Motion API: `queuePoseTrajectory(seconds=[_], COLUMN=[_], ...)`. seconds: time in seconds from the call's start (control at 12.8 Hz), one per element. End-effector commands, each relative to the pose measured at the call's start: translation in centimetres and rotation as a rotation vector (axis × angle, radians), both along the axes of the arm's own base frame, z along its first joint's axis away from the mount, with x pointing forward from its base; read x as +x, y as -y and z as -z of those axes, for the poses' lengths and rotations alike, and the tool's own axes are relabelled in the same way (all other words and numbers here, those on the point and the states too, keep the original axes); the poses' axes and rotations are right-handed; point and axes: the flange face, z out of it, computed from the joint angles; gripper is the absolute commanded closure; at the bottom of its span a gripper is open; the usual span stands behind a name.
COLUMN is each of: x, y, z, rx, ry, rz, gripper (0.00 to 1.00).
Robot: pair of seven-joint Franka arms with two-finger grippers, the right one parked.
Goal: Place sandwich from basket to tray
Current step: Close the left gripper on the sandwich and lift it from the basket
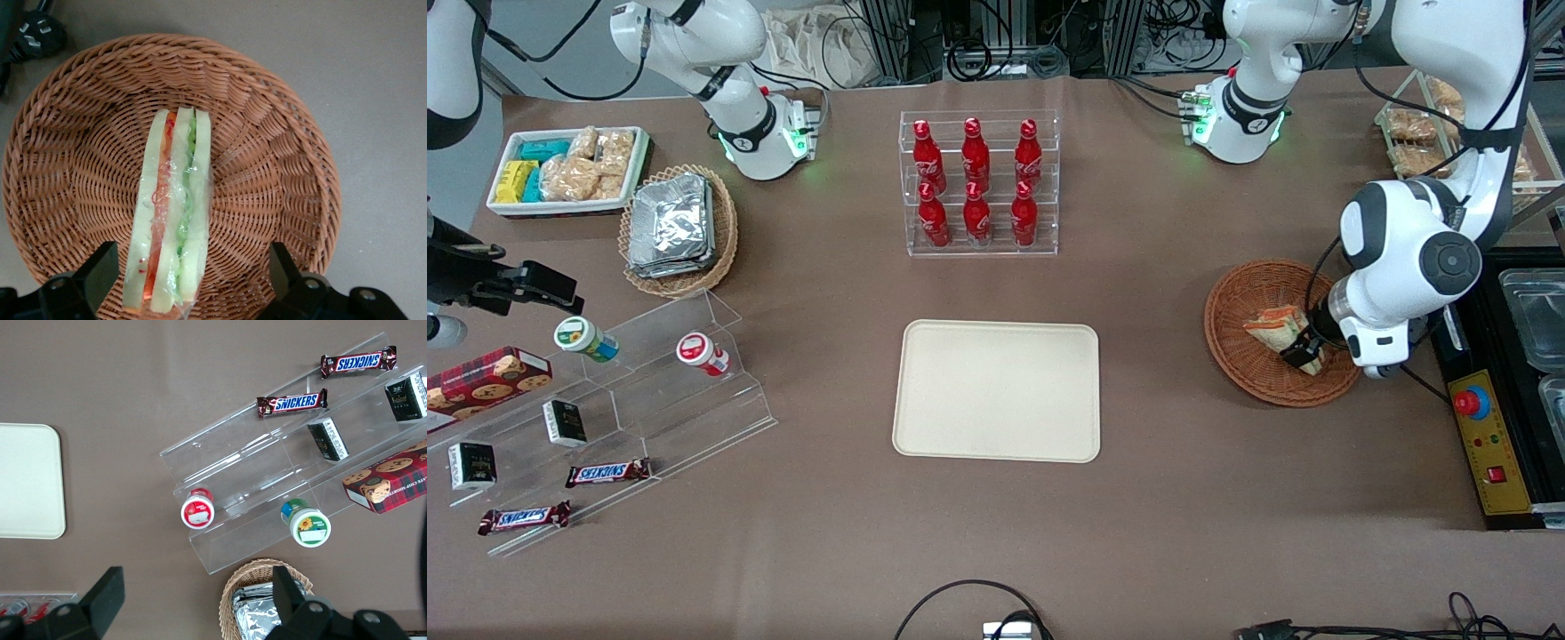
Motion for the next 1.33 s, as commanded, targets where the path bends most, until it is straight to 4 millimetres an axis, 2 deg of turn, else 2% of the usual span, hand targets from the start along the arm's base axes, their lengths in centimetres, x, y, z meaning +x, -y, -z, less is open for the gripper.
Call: queuePoseTrajectory(seconds=[0.0,0.16,0.31,0.47,0.55,0.63,0.7,0.78,1.02,1.25], x=[-0.8,-1.5,-2.4,-2.6,-2.6,-2.5,-2.4,-2.2,-1.9,-0.6], y=[-0.4,-0.4,-0.4,-0.4,-0.5,-0.4,-0.4,-0.4,0.1,0.2], z=[0.7,2.0,4.1,4.7,4.7,4.4,4.0,3.5,1.6,-1.3], rx=[0.004,0.004,0.005,0.005,0.005,0.005,0.005,0.005,0.004,0.007], ry=[0.001,0.0,0.011,0.02,0.02,0.026,0.031,0.037,0.059,0.035], rz=[-0.023,-0.025,-0.027,-0.026,-0.027,-0.027,-0.027,-0.026,-0.012,0.03], gripper=[0.0,0.0,0.0,0.0,0.18,0.64,0.96,1.0,1.0,1.0])
